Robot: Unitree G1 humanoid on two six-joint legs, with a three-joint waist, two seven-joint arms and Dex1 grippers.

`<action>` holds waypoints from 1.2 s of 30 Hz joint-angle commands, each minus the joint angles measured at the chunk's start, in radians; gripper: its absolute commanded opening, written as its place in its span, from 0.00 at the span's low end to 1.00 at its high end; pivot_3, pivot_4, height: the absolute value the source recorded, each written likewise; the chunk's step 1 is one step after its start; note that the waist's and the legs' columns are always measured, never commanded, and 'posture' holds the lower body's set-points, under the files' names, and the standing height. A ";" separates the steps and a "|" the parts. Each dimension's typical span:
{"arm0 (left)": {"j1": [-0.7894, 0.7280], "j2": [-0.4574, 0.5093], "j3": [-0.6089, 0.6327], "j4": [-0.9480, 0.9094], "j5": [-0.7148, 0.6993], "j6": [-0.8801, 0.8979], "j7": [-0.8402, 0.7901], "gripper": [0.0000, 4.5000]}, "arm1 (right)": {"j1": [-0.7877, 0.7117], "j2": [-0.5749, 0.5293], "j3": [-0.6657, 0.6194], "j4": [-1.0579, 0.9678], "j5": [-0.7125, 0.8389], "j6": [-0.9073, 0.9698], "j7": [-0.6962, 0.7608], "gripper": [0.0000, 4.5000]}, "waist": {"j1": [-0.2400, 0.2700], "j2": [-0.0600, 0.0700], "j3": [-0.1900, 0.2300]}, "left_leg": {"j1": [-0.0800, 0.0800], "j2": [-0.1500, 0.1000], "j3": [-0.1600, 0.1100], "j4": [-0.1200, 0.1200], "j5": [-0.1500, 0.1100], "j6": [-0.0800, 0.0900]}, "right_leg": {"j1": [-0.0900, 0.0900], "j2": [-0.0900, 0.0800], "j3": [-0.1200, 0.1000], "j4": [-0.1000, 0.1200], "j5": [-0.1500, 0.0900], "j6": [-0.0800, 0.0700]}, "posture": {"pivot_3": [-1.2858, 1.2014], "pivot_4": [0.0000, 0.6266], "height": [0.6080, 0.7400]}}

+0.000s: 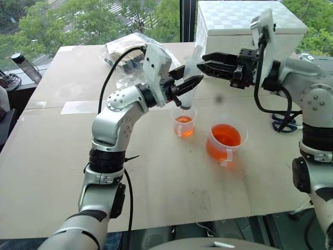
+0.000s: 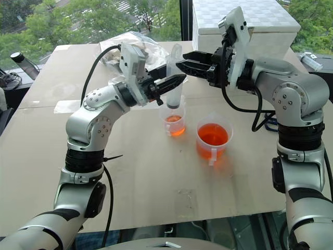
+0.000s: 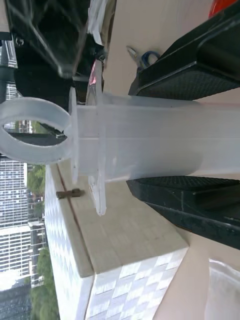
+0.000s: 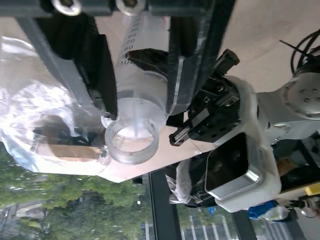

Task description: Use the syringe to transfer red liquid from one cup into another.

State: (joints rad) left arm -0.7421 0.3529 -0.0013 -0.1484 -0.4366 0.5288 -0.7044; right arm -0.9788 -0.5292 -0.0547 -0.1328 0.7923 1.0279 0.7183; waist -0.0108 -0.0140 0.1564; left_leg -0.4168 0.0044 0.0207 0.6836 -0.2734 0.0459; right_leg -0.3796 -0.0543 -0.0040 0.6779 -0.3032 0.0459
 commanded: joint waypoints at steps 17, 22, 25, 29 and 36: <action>0.039 0.263 0.348 -0.311 -0.343 0.542 0.244 0.32 | 0.478 -0.299 -0.395 -0.076 0.122 -0.090 0.182 0.70 | -0.002 -0.001 0.001 | -0.001 0.000 -0.001 -0.002 0.000 0.000 | 0.000 0.000 0.000 0.000 0.000 0.000 | 0.52 0.24 1.00; 0.264 0.435 0.418 -0.359 -0.353 0.667 0.232 0.32 | 0.799 -0.345 -0.447 -0.173 0.025 -0.238 0.291 0.70 | 0.001 -0.001 0.000 | 0.001 0.000 0.000 -0.003 0.000 0.000 | 0.001 0.000 0.000 -0.002 0.000 0.000 | 0.52 0.24 1.00; 0.456 0.463 0.433 -0.373 -0.289 0.590 0.213 0.32 | 0.947 -0.328 -0.455 -0.205 -0.026 -0.321 0.310 0.70 | 0.002 -0.001 0.000 | 0.002 0.000 0.000 -0.003 0.000 0.000 | 0.001 0.000 0.001 -0.004 0.000 0.000 | 0.52 0.24 1.00; 0.636 0.447 0.410 -0.330 -0.192 0.427 0.179 0.32 | 1.064 -0.248 -0.415 -0.190 -0.140 -0.488 0.277 0.70 | 0.004 -0.002 -0.001 | 0.004 0.000 0.000 -0.003 0.000 0.000 | 0.002 -0.001 0.001 -0.002 0.000 0.000 | 0.52 0.24 1.00; 0.666 0.398 0.375 -0.242 -0.144 0.271 0.156 0.72 | 1.108 -0.148 -0.347 -0.148 -0.217 -0.628 0.255 0.71 | 0.002 0.002 -0.004 | 0.017 0.000 0.005 -0.012 0.000 0.000 | 0.009 -0.001 0.007 -0.003 -0.001 -0.001 | 0.52 0.24 1.00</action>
State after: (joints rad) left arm -0.0716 0.7483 0.3604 -0.3911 -0.5893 0.8347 -0.5445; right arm 0.1268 -0.6763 -0.3959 -0.2745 0.5806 0.4389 0.9726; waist -0.0084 -0.0117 0.1528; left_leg -0.3993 0.0048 0.0253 0.6704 -0.2738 0.0454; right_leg -0.3707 -0.0554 0.0031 0.6748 -0.3037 0.0445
